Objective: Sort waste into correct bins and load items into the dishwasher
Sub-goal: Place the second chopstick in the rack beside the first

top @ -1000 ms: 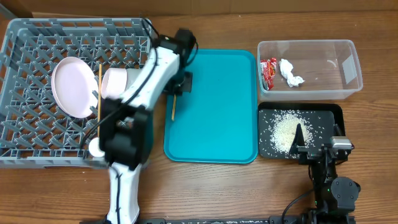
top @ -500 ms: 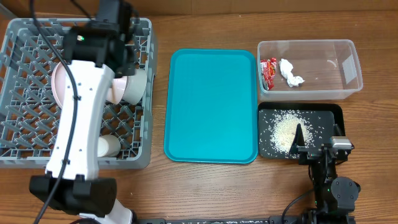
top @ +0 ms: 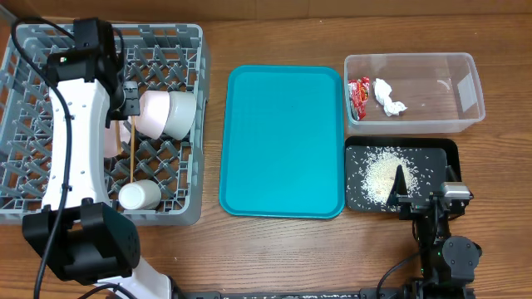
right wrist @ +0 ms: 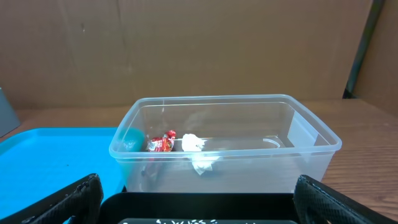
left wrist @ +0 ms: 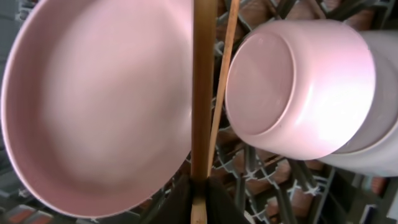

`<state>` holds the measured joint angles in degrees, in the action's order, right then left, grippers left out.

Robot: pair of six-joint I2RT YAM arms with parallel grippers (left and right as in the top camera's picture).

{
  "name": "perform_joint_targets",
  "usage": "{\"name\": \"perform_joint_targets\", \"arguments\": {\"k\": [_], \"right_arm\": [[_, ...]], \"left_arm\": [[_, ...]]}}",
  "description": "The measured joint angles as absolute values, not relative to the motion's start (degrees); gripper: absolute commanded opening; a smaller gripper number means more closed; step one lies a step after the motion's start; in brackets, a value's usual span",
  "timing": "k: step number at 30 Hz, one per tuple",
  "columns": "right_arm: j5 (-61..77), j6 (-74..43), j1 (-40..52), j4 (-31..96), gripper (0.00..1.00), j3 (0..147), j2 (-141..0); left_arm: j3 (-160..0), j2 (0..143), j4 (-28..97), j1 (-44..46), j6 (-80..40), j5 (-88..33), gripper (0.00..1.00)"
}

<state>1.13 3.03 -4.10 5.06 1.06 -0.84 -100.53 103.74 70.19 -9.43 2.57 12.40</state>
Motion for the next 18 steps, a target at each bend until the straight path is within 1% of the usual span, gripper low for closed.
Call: {"name": "perform_joint_targets", "arguments": {"k": [2,3,4,8,13,18], "right_arm": [[1.10,3.01,-4.10,5.08,1.00,1.06,-0.84],[1.13,2.98,-4.10,5.08,1.00,1.06,-0.84],[1.10,3.03,-4.10,5.08,1.00,1.06,-0.84],[1.13,3.01,-4.10,5.08,1.00,1.06,-0.84],[1.15,2.98,-4.10,5.08,1.00,1.06,-0.84],[1.13,3.03,-4.10,5.08,1.00,1.06,-0.84]], "left_arm": [[-99.96,103.77,69.52,-10.55,4.14,11.27,0.38],[-99.83,103.77,69.36,-11.03,4.67,10.96,0.95],[-99.77,103.77,69.32,-11.18,4.91,10.68,1.00],[-99.68,103.77,69.54,-11.73,6.11,8.51,1.00],[-100.71,103.74,73.82,-11.60,5.98,3.49,1.00],[-104.47,100.47,74.54,-8.67,5.98,0.08,1.00]]}}
